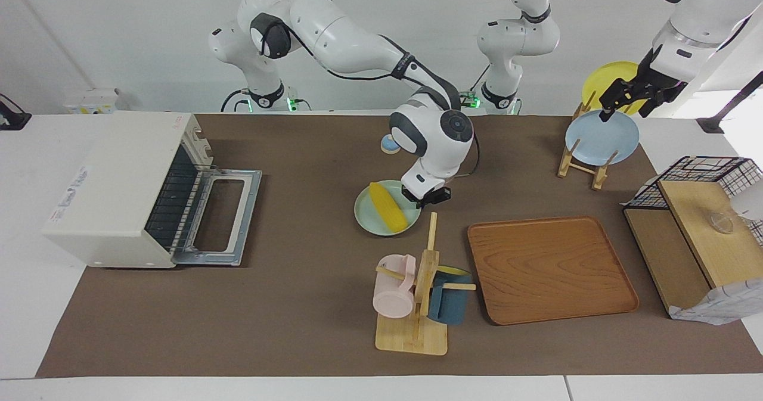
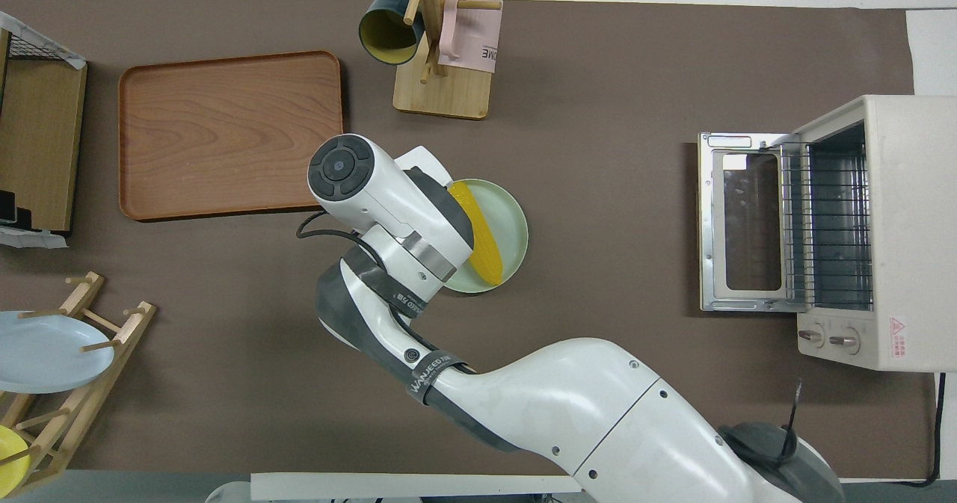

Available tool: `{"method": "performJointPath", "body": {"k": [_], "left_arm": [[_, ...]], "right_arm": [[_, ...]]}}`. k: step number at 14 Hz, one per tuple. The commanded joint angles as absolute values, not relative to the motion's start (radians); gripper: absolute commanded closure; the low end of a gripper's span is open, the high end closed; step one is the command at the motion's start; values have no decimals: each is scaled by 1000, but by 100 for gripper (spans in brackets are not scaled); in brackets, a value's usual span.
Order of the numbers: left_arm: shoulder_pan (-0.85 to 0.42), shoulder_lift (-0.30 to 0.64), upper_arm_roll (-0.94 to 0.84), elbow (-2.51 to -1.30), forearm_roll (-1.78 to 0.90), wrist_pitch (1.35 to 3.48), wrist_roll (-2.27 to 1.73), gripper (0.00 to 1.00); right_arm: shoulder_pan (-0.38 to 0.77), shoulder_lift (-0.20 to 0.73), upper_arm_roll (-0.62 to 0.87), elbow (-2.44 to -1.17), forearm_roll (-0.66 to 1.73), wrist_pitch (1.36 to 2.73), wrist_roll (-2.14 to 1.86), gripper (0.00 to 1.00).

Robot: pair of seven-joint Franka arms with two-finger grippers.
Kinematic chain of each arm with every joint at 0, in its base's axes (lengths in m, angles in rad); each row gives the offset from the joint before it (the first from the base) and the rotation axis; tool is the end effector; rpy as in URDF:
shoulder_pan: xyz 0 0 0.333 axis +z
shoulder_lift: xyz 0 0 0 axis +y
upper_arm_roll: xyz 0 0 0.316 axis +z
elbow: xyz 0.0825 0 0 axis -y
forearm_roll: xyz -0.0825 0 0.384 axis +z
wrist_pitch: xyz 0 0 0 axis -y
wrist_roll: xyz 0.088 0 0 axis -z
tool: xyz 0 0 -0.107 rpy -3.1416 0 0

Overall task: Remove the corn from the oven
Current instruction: 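Pull the plate out of the oven and set it on the table, then reach the left gripper to the corn while the right gripper withdraws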

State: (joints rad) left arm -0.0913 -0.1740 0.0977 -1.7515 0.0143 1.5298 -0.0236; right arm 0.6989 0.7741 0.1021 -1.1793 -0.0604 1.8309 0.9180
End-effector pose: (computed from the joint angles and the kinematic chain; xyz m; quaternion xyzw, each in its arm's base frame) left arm 0.4941 0.0090 0.6269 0.9996 0.0142 -0.0243 0.0011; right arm 0.5339 0.5143 0.3193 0.9963 -0.0612 -0.0447 0.0399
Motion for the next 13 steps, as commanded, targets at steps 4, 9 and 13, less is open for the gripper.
{"method": "performJointPath", "body": {"k": [4, 9, 13], "left_arm": [[-116, -241, 74, -1944, 17, 1676, -156, 0], [-464, -191, 23, -2155, 17, 2024, -750, 0], [-681, -1, 23, -2074, 17, 2161, -1030, 0]], "right_arm": [[565, 622, 97, -1208, -72, 1725, 859, 0], [347, 439, 95, -1604, -77, 1838, 507, 42], [241, 379, 95, -1794, -146, 1903, 362, 89]]}}
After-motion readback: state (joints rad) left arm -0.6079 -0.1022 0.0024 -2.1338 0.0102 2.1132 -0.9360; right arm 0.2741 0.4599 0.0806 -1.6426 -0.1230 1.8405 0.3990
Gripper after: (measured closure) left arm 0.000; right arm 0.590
